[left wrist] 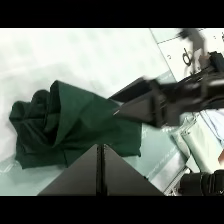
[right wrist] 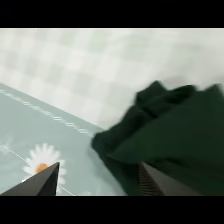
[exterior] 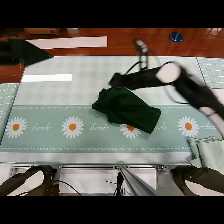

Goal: Fold the shirts.

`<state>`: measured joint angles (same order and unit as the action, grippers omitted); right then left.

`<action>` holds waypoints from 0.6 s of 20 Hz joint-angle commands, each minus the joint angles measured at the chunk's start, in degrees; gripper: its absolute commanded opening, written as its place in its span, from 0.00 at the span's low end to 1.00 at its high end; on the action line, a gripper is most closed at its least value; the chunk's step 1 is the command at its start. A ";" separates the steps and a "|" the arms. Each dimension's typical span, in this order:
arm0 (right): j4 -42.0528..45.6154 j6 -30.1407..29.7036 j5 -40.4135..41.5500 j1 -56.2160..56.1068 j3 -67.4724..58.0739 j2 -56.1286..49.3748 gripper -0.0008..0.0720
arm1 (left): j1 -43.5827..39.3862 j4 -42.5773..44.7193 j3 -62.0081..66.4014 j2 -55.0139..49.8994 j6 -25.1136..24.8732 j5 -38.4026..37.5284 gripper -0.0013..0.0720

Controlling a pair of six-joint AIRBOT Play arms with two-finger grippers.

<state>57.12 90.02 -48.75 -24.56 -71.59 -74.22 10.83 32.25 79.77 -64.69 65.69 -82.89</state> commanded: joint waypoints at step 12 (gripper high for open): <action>2.95 -11.52 -34.23 54.66 27.47 20.35 0.85 | 0.15 10.91 -7.91 -0.13 -0.68 0.33 0.05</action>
<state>77.93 82.48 -84.23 21.47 -54.68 -54.74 10.94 41.82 72.12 -64.79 65.04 -82.56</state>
